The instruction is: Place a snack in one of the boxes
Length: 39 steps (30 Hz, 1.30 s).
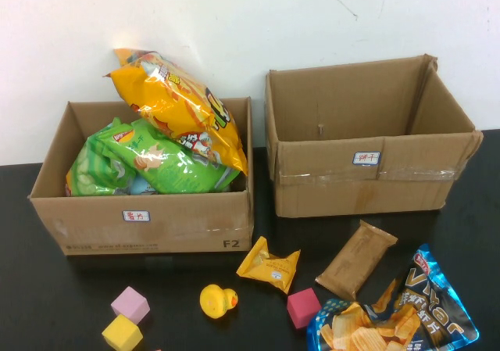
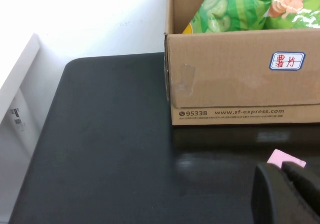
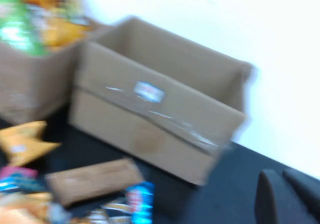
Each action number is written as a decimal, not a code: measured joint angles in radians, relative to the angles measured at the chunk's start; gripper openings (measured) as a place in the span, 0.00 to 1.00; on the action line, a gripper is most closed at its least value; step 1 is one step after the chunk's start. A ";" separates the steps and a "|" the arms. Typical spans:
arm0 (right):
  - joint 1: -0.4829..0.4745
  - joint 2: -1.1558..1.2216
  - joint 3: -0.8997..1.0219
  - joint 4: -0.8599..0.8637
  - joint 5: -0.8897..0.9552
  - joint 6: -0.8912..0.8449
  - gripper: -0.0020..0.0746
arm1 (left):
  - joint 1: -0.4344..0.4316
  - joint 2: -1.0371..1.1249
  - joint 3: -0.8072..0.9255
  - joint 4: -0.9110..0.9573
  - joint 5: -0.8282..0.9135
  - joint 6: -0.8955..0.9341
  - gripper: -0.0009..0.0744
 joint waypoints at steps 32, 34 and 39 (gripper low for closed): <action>-0.507 -0.217 0.352 0.439 -0.057 -0.350 0.02 | 0.000 0.000 0.000 0.000 0.000 0.000 0.01; -0.514 -0.217 0.352 0.438 -0.057 -0.340 0.02 | 0.000 0.000 0.000 0.000 0.000 0.000 0.01; -0.514 -0.217 0.352 0.437 -0.055 -0.280 0.02 | 0.000 0.000 0.000 0.000 0.000 0.000 0.01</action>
